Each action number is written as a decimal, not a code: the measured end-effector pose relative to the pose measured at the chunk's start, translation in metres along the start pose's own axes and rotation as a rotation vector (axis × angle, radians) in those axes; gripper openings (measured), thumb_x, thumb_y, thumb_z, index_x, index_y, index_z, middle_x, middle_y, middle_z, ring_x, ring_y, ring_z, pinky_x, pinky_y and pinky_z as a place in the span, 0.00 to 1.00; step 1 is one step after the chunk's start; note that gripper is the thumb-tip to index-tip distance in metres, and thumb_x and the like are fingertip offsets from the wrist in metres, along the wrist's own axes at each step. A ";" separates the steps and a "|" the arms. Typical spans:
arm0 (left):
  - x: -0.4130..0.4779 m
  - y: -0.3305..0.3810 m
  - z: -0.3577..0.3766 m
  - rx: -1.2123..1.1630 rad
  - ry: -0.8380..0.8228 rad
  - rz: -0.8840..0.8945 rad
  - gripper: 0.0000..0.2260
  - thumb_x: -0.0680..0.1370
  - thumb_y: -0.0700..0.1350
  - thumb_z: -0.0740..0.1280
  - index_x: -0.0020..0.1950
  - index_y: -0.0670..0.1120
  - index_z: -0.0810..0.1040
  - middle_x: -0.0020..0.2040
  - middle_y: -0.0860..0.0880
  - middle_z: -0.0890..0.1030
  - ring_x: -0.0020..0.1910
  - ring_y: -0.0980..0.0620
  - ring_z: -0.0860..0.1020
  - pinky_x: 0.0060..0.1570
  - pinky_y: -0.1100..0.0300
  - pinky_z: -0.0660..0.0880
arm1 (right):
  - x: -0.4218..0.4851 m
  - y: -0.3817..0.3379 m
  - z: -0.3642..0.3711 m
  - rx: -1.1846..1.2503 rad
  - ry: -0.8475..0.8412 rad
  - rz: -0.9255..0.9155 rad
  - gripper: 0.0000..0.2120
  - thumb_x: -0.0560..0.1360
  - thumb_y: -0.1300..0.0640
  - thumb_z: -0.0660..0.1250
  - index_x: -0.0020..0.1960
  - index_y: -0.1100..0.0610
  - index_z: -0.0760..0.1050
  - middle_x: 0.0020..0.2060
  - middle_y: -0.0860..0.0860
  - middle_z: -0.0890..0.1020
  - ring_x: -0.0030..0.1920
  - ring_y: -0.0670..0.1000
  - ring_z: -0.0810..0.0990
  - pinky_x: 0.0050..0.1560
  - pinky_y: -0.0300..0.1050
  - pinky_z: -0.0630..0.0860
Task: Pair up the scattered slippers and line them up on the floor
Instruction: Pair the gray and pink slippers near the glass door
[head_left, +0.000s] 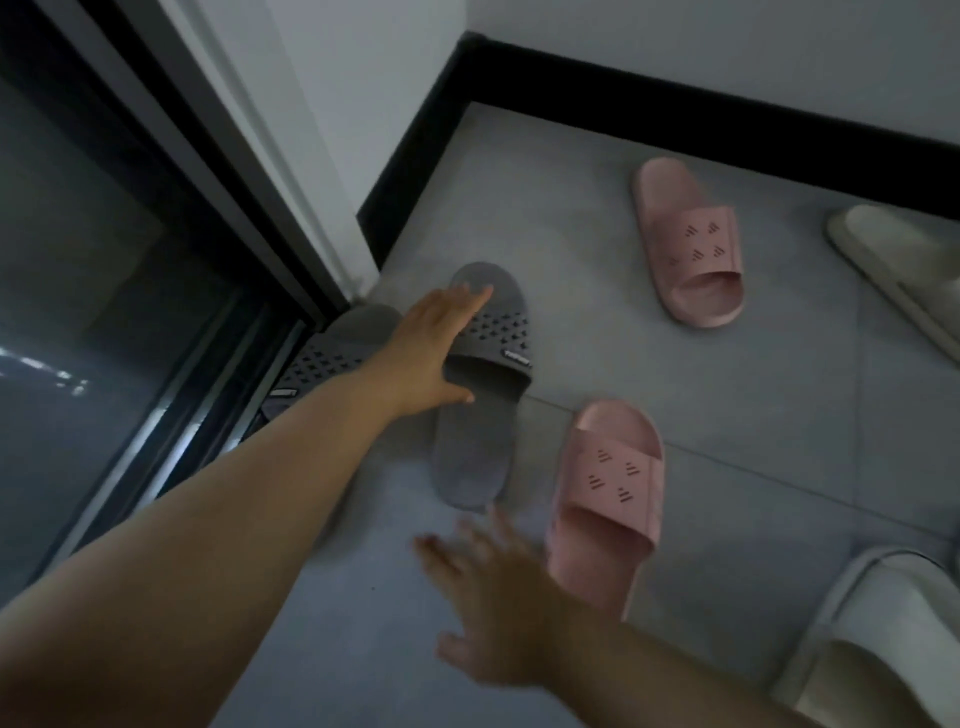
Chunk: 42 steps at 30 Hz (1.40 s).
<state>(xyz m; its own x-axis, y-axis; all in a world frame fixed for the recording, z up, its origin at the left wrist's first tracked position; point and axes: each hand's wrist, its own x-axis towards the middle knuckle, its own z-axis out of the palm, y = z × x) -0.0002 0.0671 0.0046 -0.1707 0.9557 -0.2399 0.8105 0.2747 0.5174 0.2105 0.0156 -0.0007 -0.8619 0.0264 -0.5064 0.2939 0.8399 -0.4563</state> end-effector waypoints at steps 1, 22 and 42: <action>0.004 0.001 0.001 0.079 -0.043 0.010 0.49 0.66 0.48 0.76 0.76 0.51 0.46 0.78 0.45 0.51 0.76 0.44 0.49 0.75 0.48 0.49 | -0.009 -0.003 0.003 0.010 -0.006 -0.047 0.38 0.74 0.46 0.62 0.76 0.55 0.46 0.77 0.53 0.52 0.76 0.58 0.49 0.68 0.63 0.29; -0.004 0.032 0.001 0.362 -0.128 -0.098 0.34 0.70 0.45 0.67 0.73 0.50 0.57 0.72 0.44 0.62 0.70 0.43 0.61 0.71 0.54 0.52 | -0.040 0.155 -0.080 0.368 0.355 0.355 0.51 0.62 0.47 0.77 0.75 0.54 0.50 0.70 0.52 0.69 0.68 0.53 0.68 0.63 0.38 0.62; -0.016 0.085 0.071 -0.383 -0.172 -0.322 0.33 0.73 0.43 0.70 0.74 0.53 0.59 0.69 0.52 0.72 0.53 0.49 0.80 0.61 0.53 0.74 | -0.003 0.276 -0.175 -0.492 0.298 0.563 0.44 0.66 0.59 0.73 0.74 0.59 0.51 0.70 0.60 0.63 0.68 0.62 0.64 0.71 0.59 0.57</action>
<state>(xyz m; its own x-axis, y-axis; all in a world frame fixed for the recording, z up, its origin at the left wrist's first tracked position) 0.1112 0.0672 -0.0057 -0.2572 0.7939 -0.5510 0.4638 0.6017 0.6503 0.2220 0.3423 0.0026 -0.7328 0.6026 -0.3159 0.5617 0.7979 0.2190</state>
